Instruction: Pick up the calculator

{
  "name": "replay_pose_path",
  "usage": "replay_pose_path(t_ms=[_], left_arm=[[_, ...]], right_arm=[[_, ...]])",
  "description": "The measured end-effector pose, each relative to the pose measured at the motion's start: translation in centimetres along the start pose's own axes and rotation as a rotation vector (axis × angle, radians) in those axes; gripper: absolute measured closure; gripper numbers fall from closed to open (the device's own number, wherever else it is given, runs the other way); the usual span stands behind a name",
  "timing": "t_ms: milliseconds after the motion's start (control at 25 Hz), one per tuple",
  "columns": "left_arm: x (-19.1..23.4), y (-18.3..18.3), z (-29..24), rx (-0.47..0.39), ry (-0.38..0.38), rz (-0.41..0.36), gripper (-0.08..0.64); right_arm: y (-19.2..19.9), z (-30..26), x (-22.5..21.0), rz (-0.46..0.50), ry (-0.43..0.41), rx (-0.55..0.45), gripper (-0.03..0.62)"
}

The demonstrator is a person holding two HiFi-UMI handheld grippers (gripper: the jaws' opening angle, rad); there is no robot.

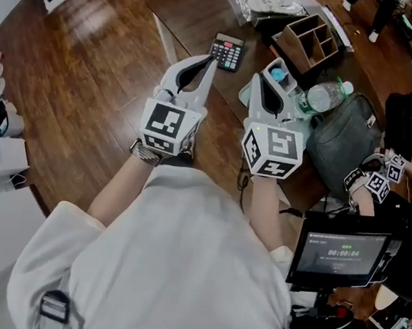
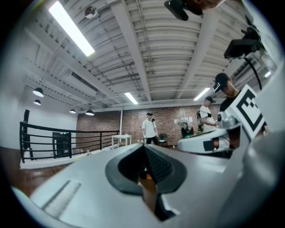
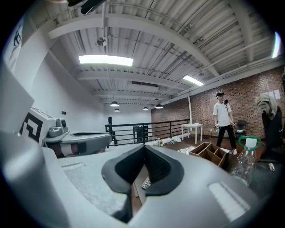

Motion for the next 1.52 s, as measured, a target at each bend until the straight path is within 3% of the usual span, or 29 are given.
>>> replay_pose_path(t_ms=[160,560,800,1000,1240,1360,1520], left_arm=[[1.6,1.6,-2.9,0.024,0.058,0.047,0.569],[7.2,1.3,-6.0,0.082,0.063,0.015,0.557],[8.4,1.7,-6.6,0.091,0.103,0.022,0.555],[9.1,2.0,-6.3,0.135,0.078,0.032,0.555],[9.4,5.8,-8.5,0.216,0.032,0.066,0.549],[8.8,7.8,-9.6,0.278,0.053,0.087,0.491],[8.0,11.0,-10.6,0.375,0.073,0.117,0.451]], right_arm=[[0.6,-3.1,-1.7,0.004,0.032,0.023,0.591],[-0.7,-8.9,-1.1,0.002,0.06,0.03,0.591],[-0.6,-10.8,-0.7,0.005,0.085,0.064,0.591],[-1.5,-11.0,-0.5,0.025,0.094,0.093,0.591],[1.8,-12.8,-2.7,0.01,0.08,0.17,0.591],[3.4,-13.5,-3.6,-0.021,0.035,0.217,0.59],[6.0,-14.3,-4.7,-0.034,-0.015,0.301,0.521]])
Point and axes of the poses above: the fingertips, and each gripper's own axes: z backward along the fingers, x to its left, y out of its underside, the point moved 3 cm from there along z, backward along the fingers, and after that the axes turned 1 degree about -x, right-handed, at the moved point
